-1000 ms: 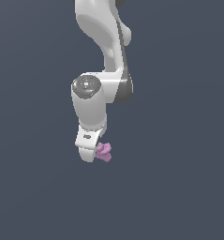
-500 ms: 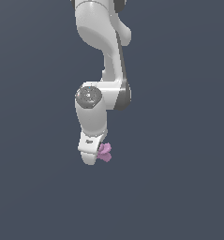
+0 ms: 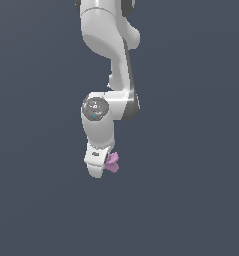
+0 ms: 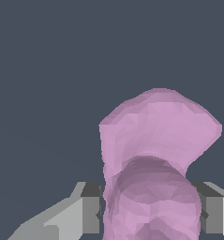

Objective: Pick up the object and move it to a goal position.

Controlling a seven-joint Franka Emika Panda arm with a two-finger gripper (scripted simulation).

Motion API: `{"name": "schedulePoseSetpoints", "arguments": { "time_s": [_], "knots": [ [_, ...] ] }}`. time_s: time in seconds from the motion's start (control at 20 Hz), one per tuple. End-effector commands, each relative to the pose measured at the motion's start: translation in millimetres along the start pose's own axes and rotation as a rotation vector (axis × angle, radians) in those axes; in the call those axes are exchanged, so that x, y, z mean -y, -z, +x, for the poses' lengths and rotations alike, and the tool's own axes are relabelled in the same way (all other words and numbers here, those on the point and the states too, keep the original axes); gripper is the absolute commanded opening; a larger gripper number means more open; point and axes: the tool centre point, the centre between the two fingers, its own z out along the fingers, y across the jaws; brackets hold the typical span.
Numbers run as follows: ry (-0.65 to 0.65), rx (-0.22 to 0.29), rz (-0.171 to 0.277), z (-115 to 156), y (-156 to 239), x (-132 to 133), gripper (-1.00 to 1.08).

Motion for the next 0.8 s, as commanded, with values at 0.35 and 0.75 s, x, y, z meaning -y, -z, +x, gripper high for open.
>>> {"name": "schedulePoseSetpoints", "arguments": {
  "time_s": [0.35, 0.75],
  "knots": [
    [0.000, 0.000, -0.001, 0.0, 0.2, -0.1, -1.00],
    [0.000, 0.001, 0.000, 0.5, 13.9, 6.6, -1.00]
  ]
}}
